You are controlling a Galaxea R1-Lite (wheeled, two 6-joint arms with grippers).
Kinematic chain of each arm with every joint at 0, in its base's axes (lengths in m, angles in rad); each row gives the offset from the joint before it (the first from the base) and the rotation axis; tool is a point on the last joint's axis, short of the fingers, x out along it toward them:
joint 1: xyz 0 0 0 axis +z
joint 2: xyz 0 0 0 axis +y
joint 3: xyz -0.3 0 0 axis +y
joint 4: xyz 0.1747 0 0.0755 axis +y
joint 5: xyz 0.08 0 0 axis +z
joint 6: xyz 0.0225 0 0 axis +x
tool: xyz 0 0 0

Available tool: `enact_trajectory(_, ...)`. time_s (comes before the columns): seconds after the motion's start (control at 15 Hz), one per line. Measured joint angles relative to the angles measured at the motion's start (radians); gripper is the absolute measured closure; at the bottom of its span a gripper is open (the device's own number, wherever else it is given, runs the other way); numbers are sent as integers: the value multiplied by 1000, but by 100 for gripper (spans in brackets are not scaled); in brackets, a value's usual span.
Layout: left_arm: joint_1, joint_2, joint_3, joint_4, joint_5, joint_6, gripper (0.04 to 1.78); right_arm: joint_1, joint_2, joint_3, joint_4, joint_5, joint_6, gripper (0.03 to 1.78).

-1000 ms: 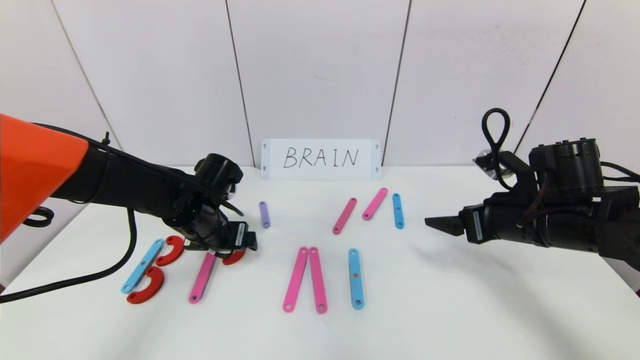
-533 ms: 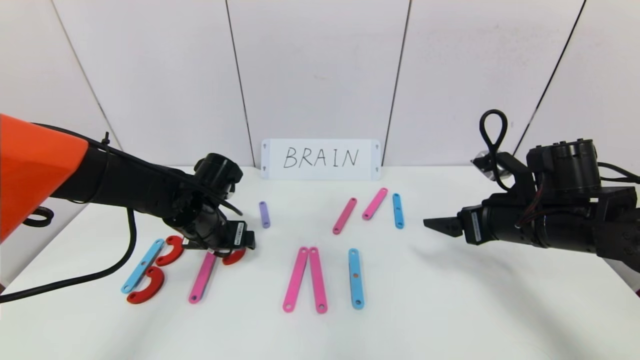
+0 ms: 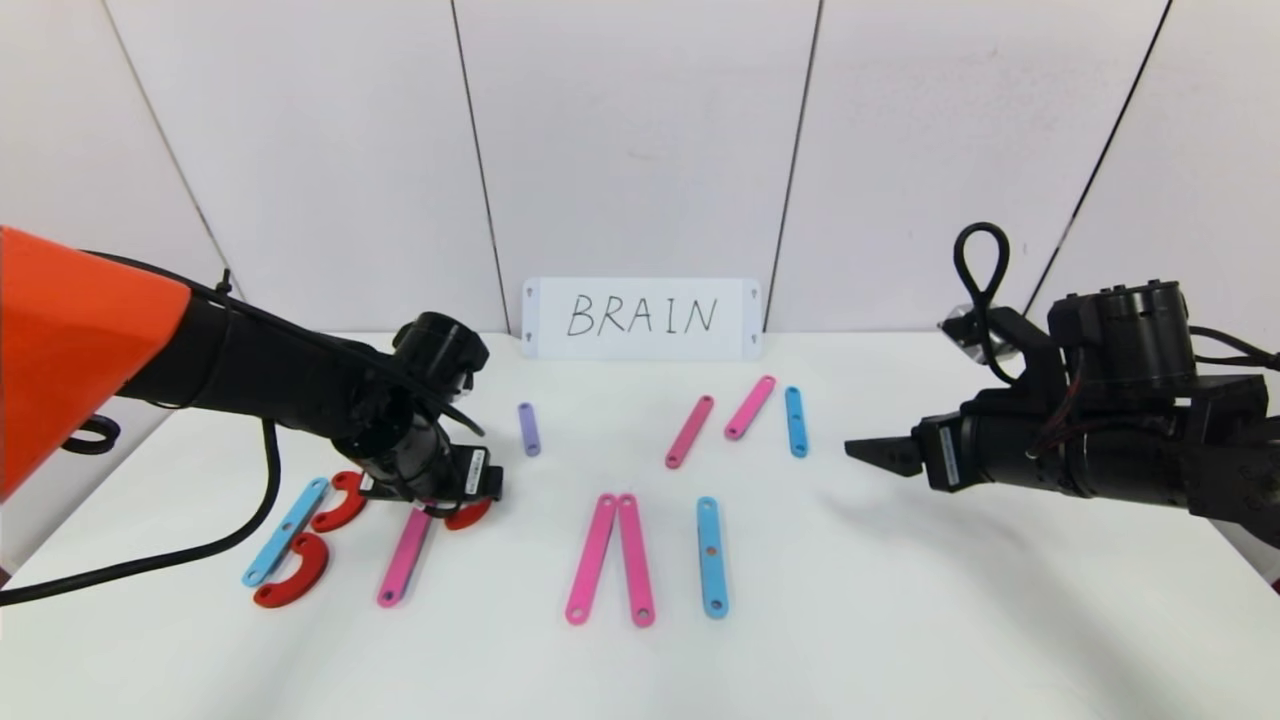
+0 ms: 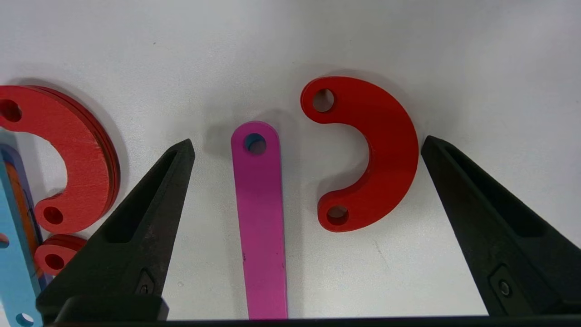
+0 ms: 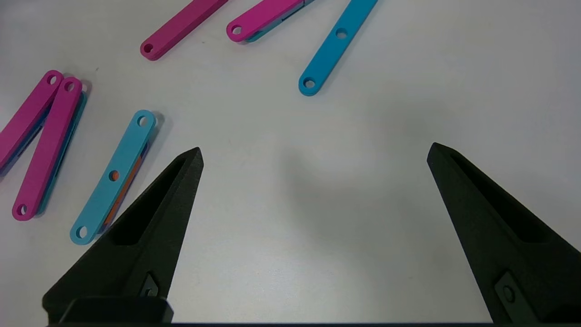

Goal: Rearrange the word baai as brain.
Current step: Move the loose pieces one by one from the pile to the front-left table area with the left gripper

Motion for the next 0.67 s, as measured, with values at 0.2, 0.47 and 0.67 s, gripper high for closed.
enact_trajectory(0.2, 0, -4, 1, 13, 26, 2, 8, 0, 0, 0, 0, 0, 1, 8)
enact_trajectory(0.47, 0, -18, 7, 54, 27, 14, 8, 0, 0, 1, 0, 0, 1, 8)
enact_trajectory(0.67, -1, -24, 0, 58, 27, 17, 8, 0, 0, 1, 0, 0, 1, 8)
